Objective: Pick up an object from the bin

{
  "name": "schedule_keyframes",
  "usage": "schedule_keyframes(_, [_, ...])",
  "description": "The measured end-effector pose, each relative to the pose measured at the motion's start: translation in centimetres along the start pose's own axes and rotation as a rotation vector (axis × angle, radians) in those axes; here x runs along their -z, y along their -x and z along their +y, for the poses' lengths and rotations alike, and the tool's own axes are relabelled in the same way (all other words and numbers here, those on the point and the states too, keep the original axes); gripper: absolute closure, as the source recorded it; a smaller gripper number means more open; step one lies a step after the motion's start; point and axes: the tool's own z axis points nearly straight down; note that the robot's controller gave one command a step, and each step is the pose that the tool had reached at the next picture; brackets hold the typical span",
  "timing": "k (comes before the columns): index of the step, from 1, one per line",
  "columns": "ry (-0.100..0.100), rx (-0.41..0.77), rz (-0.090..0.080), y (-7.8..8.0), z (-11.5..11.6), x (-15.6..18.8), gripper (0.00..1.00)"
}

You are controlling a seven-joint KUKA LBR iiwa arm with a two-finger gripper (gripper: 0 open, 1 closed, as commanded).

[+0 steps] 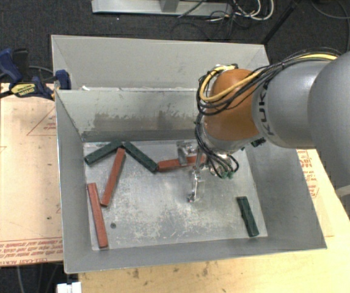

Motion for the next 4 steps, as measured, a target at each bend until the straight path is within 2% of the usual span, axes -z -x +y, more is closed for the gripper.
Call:
schedule_keyframes(1, [0.000,-0.098,0.000,5.8,7.0,0.3,0.00])
schedule_keyframes(2, [-0.001,-0.102,-0.006,5.9,6.6,0.6,1.00])
schedule_keyframes(3, [-0.001,0.114,-0.004,6.1,10.3,4.5,1.00])
schedule_keyframes(4, [-0.002,0.113,-0.001,6.0,10.2,4.3,0.00])
